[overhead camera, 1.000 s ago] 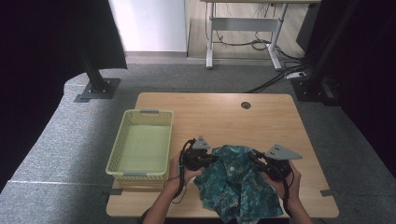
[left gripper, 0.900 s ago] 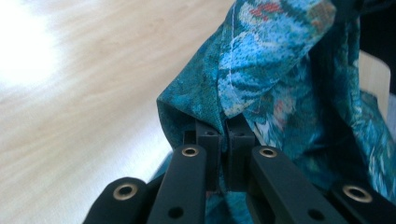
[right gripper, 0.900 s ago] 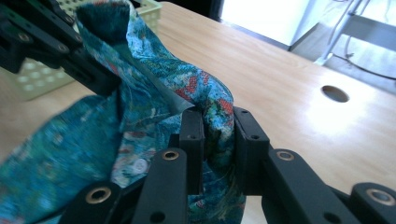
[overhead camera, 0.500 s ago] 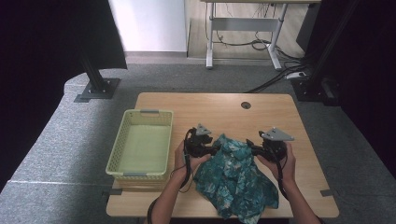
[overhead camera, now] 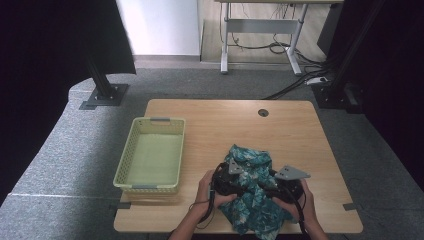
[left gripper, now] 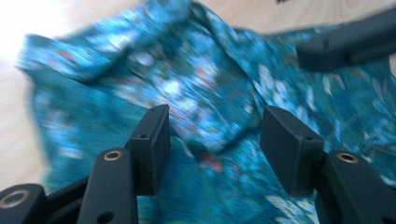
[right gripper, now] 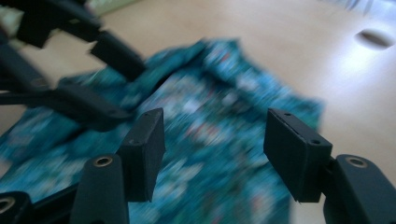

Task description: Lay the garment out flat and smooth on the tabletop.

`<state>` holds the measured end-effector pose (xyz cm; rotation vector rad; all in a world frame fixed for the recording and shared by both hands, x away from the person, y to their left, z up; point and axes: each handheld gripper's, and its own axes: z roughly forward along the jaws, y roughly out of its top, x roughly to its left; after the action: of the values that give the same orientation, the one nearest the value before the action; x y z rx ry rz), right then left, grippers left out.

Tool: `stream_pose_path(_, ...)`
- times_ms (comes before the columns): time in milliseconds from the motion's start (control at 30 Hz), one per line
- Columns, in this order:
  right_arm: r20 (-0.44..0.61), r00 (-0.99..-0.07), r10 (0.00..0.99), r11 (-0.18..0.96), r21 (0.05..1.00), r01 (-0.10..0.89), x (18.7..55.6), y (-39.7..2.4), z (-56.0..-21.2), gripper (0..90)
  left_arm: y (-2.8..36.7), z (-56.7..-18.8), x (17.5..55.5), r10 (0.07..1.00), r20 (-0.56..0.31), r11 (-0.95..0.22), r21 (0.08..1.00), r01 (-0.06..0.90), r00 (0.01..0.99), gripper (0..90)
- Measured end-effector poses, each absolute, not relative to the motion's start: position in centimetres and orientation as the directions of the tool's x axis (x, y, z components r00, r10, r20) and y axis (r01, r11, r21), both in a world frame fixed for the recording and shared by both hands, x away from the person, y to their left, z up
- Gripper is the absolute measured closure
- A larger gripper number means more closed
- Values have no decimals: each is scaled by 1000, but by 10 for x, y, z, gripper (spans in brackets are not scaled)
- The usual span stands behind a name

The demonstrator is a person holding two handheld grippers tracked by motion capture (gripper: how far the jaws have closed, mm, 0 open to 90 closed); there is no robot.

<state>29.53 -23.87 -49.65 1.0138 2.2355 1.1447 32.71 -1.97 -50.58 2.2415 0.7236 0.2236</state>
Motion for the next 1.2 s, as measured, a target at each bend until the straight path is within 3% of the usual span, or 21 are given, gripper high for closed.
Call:
stream_pose_path(267, -2, -650, 760, 417, 769, 485, 275, -232, -522, 376, -24, -525, 312, 559, -33, -592, 685, 426, 829, 418)
stream_pose_path(533, 15, -636, 771, 433, 721, 541, 278, -231, -550, 366, -13, -540, 307, 606, -67, -558, 674, 484, 792, 422)
stream_pose_path(1200, 6, -684, 729, 457, 739, 494, 278, -225, -554, 360, 20, -547, 287, 624, -136, -471, 720, 509, 769, 411)
